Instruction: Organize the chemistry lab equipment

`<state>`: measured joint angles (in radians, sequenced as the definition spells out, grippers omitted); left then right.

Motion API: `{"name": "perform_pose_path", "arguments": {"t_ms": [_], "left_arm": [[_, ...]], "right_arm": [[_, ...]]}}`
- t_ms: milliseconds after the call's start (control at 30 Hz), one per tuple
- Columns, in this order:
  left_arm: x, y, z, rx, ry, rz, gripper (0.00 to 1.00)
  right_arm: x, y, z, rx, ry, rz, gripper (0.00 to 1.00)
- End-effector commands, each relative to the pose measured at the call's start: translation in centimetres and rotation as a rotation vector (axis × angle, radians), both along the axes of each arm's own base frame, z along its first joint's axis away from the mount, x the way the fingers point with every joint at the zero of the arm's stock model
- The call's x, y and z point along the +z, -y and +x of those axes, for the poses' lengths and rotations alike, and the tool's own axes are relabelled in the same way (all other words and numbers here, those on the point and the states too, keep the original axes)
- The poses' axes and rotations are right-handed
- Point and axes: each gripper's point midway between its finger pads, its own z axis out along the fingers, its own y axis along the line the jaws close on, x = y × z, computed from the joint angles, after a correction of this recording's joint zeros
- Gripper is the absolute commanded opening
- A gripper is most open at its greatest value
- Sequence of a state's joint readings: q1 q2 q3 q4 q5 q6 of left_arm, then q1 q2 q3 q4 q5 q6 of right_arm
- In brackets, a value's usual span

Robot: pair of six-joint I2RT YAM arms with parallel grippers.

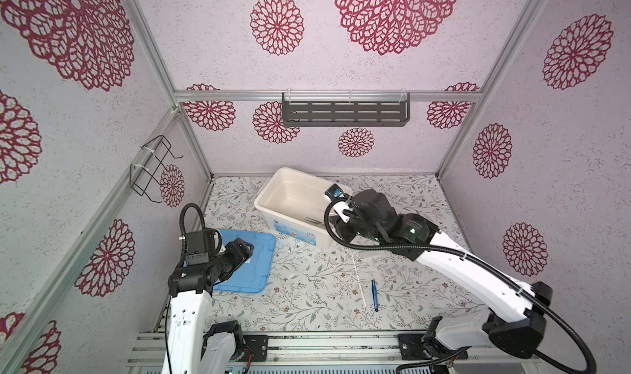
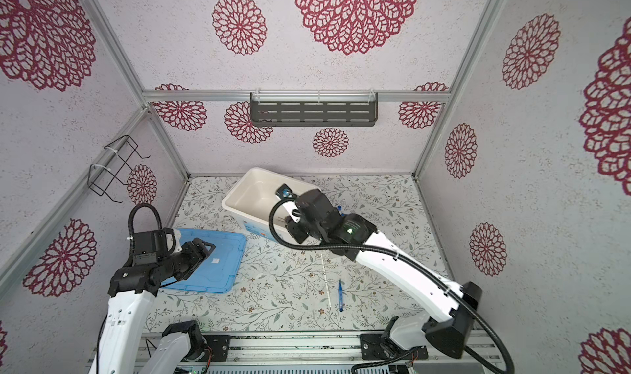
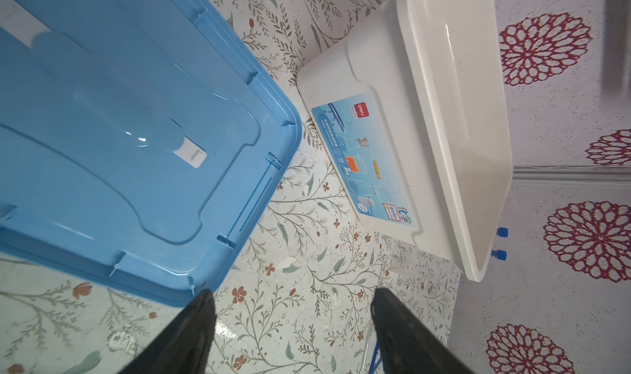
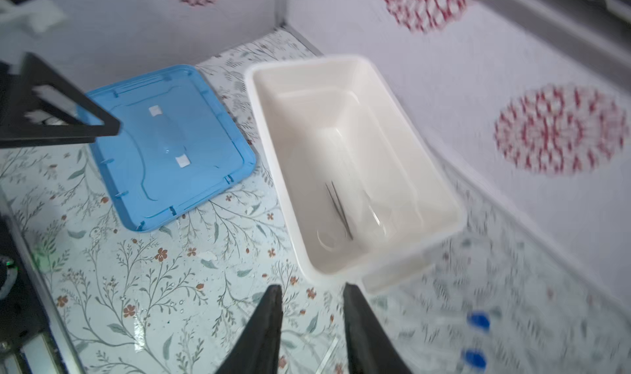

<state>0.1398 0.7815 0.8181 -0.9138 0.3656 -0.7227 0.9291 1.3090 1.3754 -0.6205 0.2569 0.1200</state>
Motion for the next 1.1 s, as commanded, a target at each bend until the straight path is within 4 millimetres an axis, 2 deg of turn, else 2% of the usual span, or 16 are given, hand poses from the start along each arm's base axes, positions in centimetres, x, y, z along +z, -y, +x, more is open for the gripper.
{"name": "perform_pose_path", "arguments": {"t_ms": [0,133,233,367,533,633,733,800,867,1000,1067], "left_arm": [[-0.5,0.7,-1.1,-0.005,-0.029,-0.001,0.76],[-0.7,1.4,-1.3,-0.023,-0.034,0.028,0.76],[-1.3,2.3,-1.2,-0.026,-0.065,0.032,0.73],[-1.3,4.7,-0.9,-0.11,-0.089,0.055,0.73],[-1.6,6.2,-1.0,-0.157,-0.082,0.102,0.73],[-2.0,6.8,-1.0,-0.16,-0.077,0.083,0.73],[-1.7,7.0,-0.8,-0.161,-0.054,0.081,0.73],[-1.3,7.1,-0.8,-0.168,-0.04,0.087,0.74],[-1.2,7.1,-0.7,-0.174,-0.035,0.094,0.73],[-1.2,7.3,-0.7,-0.198,-0.047,0.097,0.74],[-1.0,7.7,-0.9,-0.215,-0.053,0.084,0.74]], "right_arm": [[-6.2,6.9,-1.1,-0.46,-0.2,0.055,0.32],[-13.4,10.0,-4.8,-0.571,-0.381,0.02,0.37],[-17.1,11.1,-6.1,-0.601,-0.437,-0.013,0.42],[-20.3,11.9,-6.6,-0.617,-0.461,-0.062,0.52],[-23.9,10.8,-6.6,-0.562,-0.561,-0.049,0.51],[-25.2,10.6,-6.5,-0.562,-0.603,-0.056,0.48],[-26.0,11.2,-6.5,-0.573,-0.606,-0.097,0.37],[-26.5,11.7,-6.6,-0.584,-0.607,-0.119,0.33],[-26.9,12.1,-6.7,-0.589,-0.608,-0.136,0.24],[-26.9,11.9,-6.8,-0.579,-0.619,-0.124,0.12],[-26.2,11.6,-6.8,-0.575,-0.619,-0.103,0.09]]}}
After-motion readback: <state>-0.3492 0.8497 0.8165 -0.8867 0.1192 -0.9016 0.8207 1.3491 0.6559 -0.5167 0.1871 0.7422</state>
